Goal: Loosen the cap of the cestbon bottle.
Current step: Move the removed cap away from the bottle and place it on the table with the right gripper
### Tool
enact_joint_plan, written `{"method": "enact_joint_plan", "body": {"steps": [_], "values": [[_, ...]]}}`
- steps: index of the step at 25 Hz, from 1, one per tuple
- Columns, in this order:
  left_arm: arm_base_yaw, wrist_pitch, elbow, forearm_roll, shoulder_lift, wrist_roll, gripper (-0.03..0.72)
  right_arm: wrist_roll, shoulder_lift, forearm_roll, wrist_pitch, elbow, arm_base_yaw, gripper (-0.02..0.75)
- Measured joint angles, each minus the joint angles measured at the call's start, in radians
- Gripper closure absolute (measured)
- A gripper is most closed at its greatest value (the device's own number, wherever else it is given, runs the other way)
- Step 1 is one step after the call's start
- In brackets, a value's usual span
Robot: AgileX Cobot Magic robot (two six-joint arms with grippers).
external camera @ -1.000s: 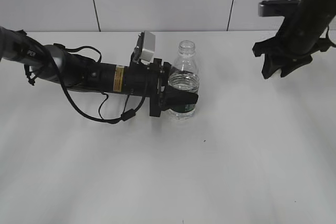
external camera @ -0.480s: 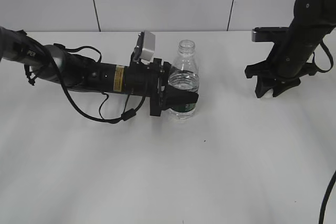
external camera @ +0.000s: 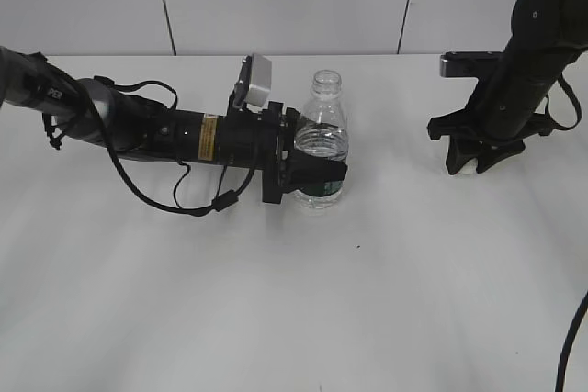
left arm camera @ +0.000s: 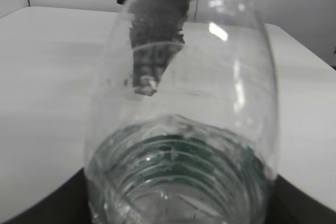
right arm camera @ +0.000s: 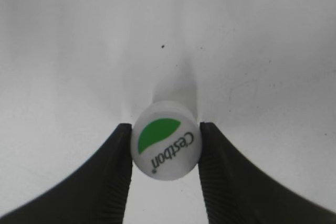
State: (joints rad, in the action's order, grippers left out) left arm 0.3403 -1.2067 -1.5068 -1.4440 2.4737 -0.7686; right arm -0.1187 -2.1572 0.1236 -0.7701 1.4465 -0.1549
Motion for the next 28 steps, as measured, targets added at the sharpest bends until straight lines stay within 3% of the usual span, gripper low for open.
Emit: {"method": "enact_joint_plan", "body": {"steps": [13,28], "values": [[0.0,0.0,0.0,-0.007,0.0,0.001,0.285,0.004,0.0,0.0,-0.002,0.0,0.0,0.437],[0.0,0.0,0.0,-0.009,0.0,0.003,0.285,0.005,0.0,0.0,-0.026,0.006,0.0,0.341]]}}
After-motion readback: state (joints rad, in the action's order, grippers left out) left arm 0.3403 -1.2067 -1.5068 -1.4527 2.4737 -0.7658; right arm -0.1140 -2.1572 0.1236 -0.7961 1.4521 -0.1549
